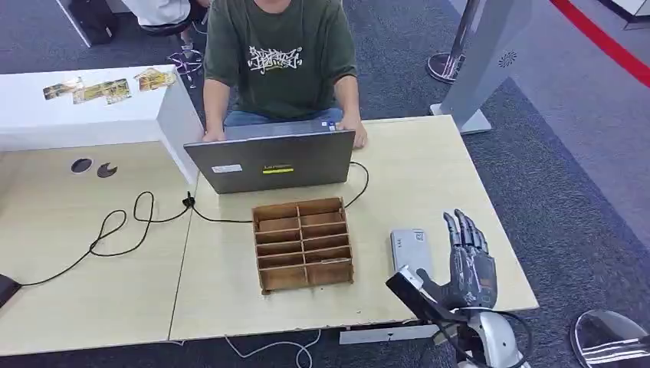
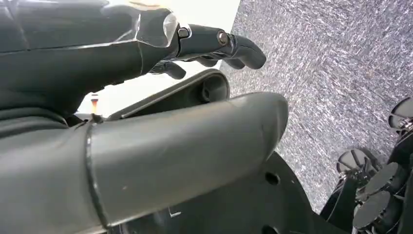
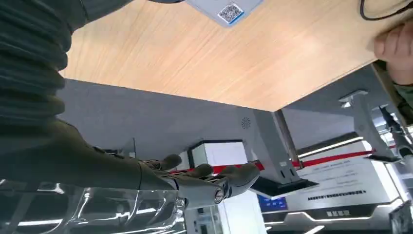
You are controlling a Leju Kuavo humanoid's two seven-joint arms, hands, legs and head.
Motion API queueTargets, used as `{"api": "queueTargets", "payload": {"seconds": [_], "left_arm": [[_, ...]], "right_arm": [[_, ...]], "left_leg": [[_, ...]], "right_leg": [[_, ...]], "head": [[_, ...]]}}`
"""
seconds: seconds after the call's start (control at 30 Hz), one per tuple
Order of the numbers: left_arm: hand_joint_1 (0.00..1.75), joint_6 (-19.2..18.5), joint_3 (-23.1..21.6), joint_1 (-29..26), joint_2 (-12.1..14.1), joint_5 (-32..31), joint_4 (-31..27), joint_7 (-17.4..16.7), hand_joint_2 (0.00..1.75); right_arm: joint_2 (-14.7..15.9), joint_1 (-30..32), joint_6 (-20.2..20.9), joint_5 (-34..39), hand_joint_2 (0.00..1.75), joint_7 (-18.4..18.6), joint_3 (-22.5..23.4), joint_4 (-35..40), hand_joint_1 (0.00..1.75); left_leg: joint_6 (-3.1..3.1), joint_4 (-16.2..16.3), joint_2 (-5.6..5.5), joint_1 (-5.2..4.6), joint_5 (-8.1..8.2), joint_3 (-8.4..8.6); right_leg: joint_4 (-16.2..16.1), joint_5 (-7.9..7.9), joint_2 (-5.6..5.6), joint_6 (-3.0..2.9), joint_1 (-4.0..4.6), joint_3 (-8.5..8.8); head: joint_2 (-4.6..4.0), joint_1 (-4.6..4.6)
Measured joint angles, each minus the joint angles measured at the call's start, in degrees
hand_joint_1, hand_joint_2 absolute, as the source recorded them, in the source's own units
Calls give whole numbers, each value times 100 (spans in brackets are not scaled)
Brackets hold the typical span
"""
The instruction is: Pass the card to the sensor for recognition and then transmit it.
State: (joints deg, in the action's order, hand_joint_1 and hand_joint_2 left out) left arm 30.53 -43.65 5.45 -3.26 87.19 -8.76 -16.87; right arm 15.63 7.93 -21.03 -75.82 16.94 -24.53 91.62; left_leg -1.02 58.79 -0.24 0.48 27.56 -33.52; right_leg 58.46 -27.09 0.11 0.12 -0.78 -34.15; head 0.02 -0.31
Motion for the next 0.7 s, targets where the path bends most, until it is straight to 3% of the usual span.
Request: {"api": "queueTargets", "payload": {"seconds": [0.47, 0.7], "left_arm": [[0, 35, 0, 2, 2, -98, 0, -7, 0], [0, 37, 0, 0, 2, -96, 0, -44, 0]], "right_arm": [[31, -506, 15, -310, 175, 11, -566, -651, 0], [-2, -662, 339, -32, 175, 0, -787, -946, 0]], "left_leg": [[0, 0, 0, 0, 0, 1], [0, 0, 0, 0, 0, 1]], "right_leg": [[0, 0, -1, 0, 0, 0], [0, 0, -1, 0, 0, 0]], "head": [[0, -2], [0, -2]]}}
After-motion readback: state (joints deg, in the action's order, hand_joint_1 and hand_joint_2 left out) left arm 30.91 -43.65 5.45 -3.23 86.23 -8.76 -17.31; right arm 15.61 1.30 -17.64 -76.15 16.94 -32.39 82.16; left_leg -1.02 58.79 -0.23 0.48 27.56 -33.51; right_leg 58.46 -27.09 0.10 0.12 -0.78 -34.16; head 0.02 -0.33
